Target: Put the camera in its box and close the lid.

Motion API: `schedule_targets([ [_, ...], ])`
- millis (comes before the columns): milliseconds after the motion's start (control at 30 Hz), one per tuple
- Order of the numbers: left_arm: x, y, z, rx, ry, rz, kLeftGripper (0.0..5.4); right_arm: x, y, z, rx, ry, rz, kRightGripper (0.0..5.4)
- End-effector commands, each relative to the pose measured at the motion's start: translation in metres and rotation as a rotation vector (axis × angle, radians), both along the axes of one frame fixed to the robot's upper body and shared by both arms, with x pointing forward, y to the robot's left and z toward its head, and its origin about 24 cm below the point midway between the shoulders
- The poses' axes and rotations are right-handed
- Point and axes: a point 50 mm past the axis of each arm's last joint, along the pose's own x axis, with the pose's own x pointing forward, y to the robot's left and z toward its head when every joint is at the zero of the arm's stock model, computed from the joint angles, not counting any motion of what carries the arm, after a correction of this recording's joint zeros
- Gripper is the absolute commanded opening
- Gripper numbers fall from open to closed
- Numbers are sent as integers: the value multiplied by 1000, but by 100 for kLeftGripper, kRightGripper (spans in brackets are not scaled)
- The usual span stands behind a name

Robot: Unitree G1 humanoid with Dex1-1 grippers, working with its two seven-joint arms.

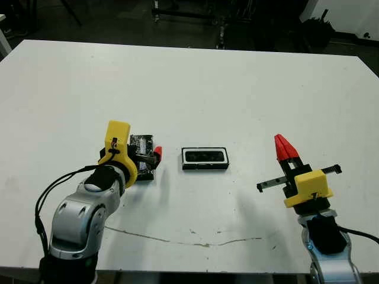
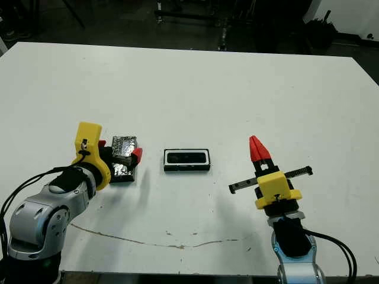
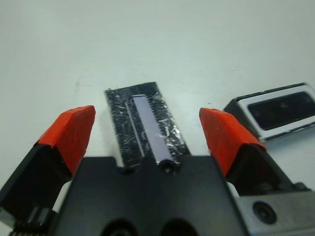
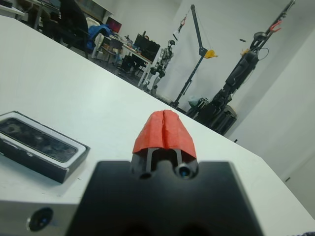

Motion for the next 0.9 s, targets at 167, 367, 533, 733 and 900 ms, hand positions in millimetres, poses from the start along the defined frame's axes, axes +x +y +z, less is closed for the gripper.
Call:
schedule_targets([
  [167,-2,0,-1,62,22,-3,540,-3,-1,1,-3,-6,-2,1],
  [367,-4,0,-4,35,51,-3,540,-3,0,1,3,-11,-1,1],
  [533,-5,1,-5,1,72,-23,540,-3,0,1,9,-7,-1,1],
  [733,-6,2,-7,-18,101,-18,540,-4,1,2,12,-10,3,1],
  [900,-8,2,-9,-83,121,25,540,-4,1,1,13,-18,5,1],
])
